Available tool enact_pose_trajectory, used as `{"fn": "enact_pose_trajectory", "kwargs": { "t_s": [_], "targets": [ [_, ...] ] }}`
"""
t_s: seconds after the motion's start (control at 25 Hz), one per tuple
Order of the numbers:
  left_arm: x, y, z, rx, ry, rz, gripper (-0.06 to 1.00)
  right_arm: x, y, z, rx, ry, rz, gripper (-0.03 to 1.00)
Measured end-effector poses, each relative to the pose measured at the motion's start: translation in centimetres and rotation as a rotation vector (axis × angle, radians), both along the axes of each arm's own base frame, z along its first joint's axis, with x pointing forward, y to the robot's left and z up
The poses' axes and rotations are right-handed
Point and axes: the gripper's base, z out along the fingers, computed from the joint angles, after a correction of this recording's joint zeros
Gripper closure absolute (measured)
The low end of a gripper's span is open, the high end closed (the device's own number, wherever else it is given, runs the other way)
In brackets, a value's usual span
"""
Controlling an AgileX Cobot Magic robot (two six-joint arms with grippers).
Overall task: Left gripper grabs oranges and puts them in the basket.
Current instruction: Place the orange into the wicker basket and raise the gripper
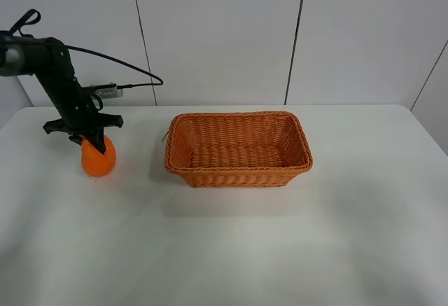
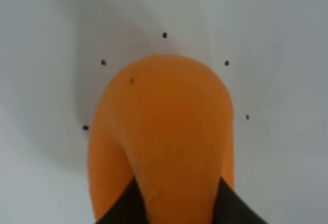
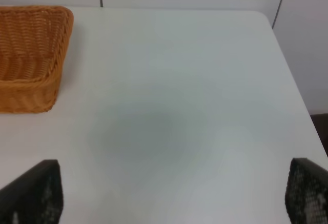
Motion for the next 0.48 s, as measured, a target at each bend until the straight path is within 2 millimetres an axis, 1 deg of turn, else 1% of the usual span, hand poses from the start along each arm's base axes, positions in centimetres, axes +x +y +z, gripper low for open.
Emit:
{"fn": "enact_pose_trajectory", "kwargs": {
  "t_s": [0.08,0.2,0.32,0.4,0.48],
  "targets": [
    [0.0,0.0,2.1,-0.002,-0.029,-0.001,0.7,0.0,0.0,0.0,0.0,0.0,0.0,0.27],
    [-0.3,0.0,6.3,-0.001,-0.104,-0.004,0.7,0.0,0.0,0.0,0.0,0.0,0.0,0.27],
    [-0.9,0.0,10.6,-0.002,-0.179,-0.006,0.7,0.0,0.0,0.0,0.0,0.0,0.0,0.27],
    [-1.4,0.0,12.4,-0.001,-0.211,-0.004,0.7,0.0,0.0,0.0,0.0,0.0,0.0,0.27],
    [-2.0,-0.1,13.6,-0.002,-0.23,-0.001,0.7,0.0,0.0,0.0,0.0,0.0,0.0,0.27]
  ]
}}
